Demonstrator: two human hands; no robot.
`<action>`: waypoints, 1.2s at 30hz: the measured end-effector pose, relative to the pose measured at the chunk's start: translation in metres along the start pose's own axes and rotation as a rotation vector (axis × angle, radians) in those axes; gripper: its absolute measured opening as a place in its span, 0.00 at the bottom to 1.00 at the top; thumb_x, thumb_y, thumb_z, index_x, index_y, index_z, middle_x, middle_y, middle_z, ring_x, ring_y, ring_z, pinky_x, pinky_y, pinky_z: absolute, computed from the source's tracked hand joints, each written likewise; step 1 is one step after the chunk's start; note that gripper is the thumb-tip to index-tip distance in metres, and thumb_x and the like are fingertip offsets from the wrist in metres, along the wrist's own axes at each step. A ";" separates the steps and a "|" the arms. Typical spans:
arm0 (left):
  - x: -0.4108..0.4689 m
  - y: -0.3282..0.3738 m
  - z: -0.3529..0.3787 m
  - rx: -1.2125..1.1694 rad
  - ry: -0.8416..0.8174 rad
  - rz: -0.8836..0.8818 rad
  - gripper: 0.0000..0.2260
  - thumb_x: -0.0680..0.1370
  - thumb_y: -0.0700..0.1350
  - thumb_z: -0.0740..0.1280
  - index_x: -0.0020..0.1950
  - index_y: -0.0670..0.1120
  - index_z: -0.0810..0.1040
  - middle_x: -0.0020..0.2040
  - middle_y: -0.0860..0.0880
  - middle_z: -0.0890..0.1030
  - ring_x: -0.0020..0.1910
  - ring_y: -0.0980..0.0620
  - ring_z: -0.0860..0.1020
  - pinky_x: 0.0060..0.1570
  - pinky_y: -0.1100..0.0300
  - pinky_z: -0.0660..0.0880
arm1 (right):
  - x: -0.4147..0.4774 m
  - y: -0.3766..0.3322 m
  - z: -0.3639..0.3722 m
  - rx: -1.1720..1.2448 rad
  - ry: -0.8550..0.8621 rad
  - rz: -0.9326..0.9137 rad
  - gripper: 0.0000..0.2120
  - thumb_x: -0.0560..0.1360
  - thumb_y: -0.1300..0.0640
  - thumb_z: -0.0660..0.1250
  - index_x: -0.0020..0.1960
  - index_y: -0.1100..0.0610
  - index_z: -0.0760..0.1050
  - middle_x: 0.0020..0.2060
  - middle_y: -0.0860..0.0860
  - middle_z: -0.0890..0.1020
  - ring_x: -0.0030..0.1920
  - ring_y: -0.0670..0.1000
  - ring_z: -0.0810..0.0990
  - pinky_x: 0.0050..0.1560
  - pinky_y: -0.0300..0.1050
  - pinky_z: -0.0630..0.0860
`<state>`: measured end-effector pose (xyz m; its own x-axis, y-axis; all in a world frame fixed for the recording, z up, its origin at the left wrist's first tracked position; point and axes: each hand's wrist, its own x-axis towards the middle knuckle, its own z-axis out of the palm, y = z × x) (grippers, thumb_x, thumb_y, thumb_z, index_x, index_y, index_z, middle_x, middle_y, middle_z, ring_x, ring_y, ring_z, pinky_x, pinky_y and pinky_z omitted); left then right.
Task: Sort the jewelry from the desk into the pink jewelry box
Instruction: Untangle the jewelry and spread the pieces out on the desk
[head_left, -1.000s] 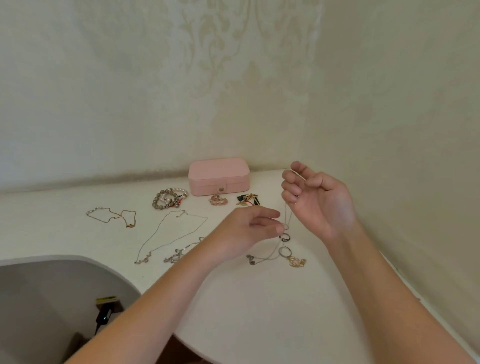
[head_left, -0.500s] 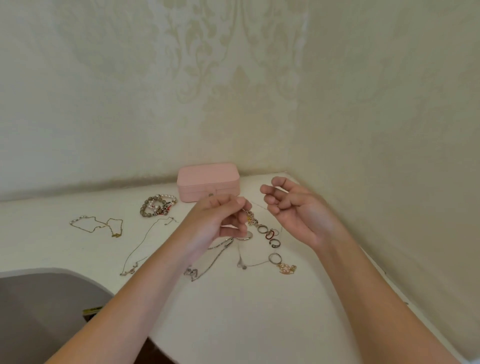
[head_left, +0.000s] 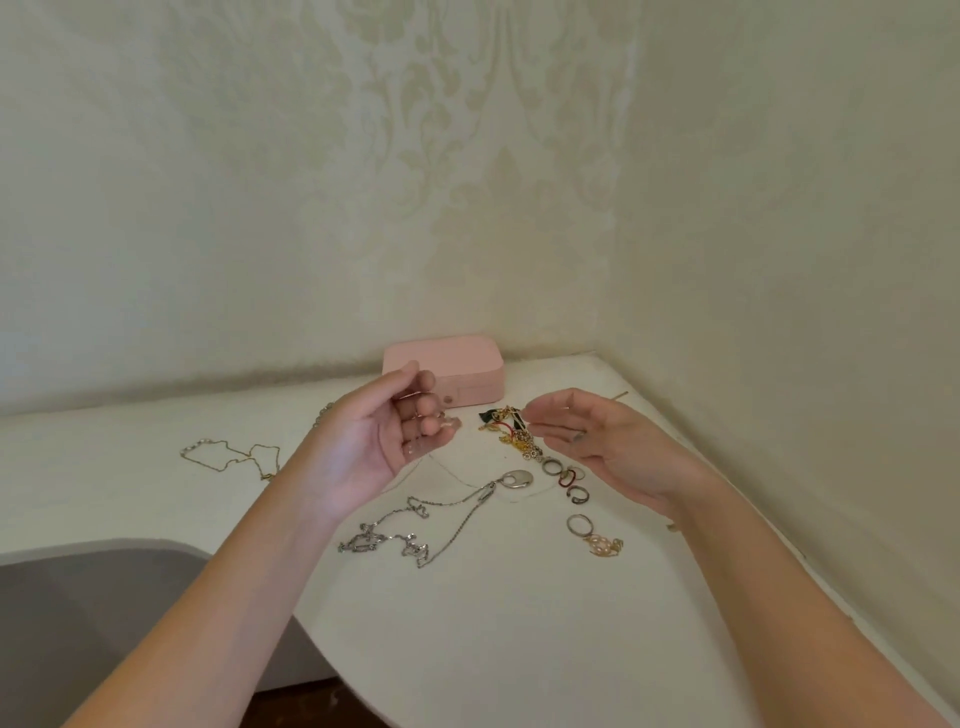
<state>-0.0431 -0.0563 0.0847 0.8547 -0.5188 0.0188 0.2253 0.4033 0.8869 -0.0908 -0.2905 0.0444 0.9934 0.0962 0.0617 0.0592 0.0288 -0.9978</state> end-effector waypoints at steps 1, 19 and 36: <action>-0.001 0.000 -0.004 -0.053 0.007 0.004 0.10 0.71 0.46 0.63 0.35 0.44 0.80 0.29 0.49 0.75 0.25 0.53 0.76 0.32 0.60 0.79 | 0.000 0.001 -0.001 -0.037 0.007 0.002 0.25 0.73 0.80 0.51 0.60 0.60 0.74 0.59 0.52 0.79 0.61 0.47 0.77 0.63 0.36 0.72; -0.031 0.013 -0.039 0.066 -0.102 0.073 0.15 0.61 0.47 0.79 0.45 0.43 0.85 0.33 0.47 0.81 0.33 0.51 0.82 0.39 0.61 0.79 | 0.001 0.008 0.004 -0.783 0.621 -0.441 0.29 0.65 0.82 0.51 0.45 0.55 0.80 0.38 0.45 0.78 0.40 0.43 0.75 0.43 0.25 0.69; -0.075 0.097 0.024 0.904 -0.300 0.060 0.11 0.73 0.48 0.65 0.42 0.43 0.84 0.26 0.49 0.73 0.21 0.56 0.61 0.23 0.65 0.54 | -0.034 -0.031 0.133 -0.027 -0.192 -0.249 0.15 0.78 0.53 0.62 0.63 0.57 0.75 0.60 0.51 0.80 0.64 0.48 0.75 0.66 0.46 0.71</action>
<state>-0.0965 0.0038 0.1802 0.6694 -0.7384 0.0823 -0.3694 -0.2347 0.8991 -0.1395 -0.1626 0.0757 0.9117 0.2756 0.3047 0.3032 0.0491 -0.9517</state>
